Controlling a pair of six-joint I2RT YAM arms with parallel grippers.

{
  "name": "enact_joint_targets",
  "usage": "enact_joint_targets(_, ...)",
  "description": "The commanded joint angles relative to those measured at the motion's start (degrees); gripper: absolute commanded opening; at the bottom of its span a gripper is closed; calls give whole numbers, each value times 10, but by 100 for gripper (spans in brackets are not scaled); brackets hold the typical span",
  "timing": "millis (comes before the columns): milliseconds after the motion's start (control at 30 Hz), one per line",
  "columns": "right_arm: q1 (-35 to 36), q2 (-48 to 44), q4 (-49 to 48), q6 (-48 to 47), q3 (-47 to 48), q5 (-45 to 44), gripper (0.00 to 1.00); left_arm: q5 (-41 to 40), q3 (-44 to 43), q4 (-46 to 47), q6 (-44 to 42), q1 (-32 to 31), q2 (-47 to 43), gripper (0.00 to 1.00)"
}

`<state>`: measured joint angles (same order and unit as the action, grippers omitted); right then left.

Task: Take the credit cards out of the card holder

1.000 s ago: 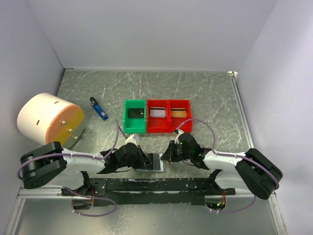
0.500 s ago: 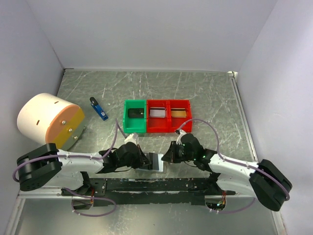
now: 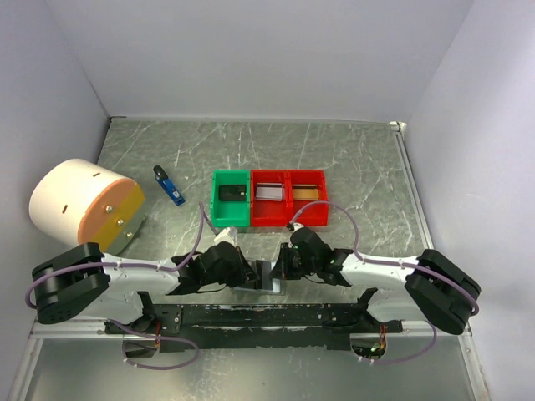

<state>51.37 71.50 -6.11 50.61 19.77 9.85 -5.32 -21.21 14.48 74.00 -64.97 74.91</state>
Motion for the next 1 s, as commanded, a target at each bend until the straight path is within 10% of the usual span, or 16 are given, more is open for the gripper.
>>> enact_joint_targets(0, 0, 7, 60, -15, -1, -39, 11, -8, -11, 12, -5, -2, 3, 12)
enact_joint_targets(967, -12, 26, 16, -23, -33, -8, 11, -29, 13, 95, 46, -4, 24, 34)
